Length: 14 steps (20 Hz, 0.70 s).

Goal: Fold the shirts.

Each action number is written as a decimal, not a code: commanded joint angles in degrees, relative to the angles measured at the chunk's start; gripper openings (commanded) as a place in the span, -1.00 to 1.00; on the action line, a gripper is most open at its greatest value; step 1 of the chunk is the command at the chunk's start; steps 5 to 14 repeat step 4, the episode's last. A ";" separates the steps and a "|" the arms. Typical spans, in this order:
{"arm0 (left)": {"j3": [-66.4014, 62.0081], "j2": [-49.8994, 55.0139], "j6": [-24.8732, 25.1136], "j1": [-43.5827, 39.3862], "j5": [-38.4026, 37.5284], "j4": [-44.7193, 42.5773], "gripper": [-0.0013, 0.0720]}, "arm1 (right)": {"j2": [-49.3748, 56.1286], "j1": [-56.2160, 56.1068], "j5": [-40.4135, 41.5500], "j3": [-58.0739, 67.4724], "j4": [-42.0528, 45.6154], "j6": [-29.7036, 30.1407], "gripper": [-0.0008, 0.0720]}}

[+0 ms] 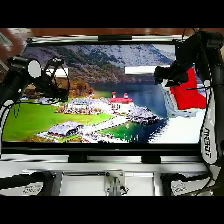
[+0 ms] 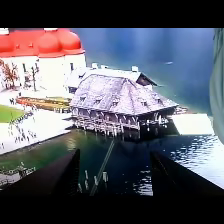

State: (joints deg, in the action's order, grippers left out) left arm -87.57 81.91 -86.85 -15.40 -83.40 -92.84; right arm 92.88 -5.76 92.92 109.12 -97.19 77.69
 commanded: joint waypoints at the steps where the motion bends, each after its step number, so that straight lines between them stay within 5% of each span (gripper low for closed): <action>1: -0.02 0.07 -0.02 0.02 0.24 -0.13 0.72 | 0.04 -0.04 0.07 -0.02 -0.22 -0.02 0.50; 14: -0.02 0.07 -0.02 0.02 0.44 -0.13 0.72 | 0.04 -0.04 0.07 -0.04 -0.22 -0.02 0.50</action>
